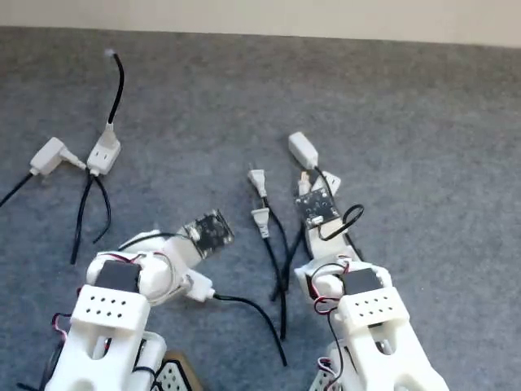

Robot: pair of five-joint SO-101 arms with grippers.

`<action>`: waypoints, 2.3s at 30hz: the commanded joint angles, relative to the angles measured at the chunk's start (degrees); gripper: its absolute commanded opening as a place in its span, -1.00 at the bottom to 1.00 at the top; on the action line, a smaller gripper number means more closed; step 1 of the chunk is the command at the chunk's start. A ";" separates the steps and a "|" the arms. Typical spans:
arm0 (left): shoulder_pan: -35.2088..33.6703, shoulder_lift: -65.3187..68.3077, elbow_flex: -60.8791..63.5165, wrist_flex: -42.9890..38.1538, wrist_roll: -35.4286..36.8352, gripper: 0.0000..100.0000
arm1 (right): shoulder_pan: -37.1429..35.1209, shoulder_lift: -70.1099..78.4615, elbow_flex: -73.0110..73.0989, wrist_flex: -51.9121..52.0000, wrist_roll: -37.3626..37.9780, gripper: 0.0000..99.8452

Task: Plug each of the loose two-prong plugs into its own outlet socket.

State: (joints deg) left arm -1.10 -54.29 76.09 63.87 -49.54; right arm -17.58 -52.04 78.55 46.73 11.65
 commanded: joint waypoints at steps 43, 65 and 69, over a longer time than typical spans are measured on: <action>6.02 1.10 1.63 7.74 -29.45 -0.39 | 0.48 -1.01 -0.57 -1.01 -0.35 -0.36; 0.22 1.10 -6.29 -2.55 -23.47 -0.39 | 0.48 -0.66 -0.57 -1.01 -0.35 -0.36; 0.31 1.10 -6.29 -2.29 -23.38 -0.39 | 0.48 -0.66 -0.57 -1.01 -0.35 -0.36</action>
State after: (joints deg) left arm -0.57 -52.97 72.13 61.85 -73.71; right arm -17.58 -52.04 78.55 46.73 11.56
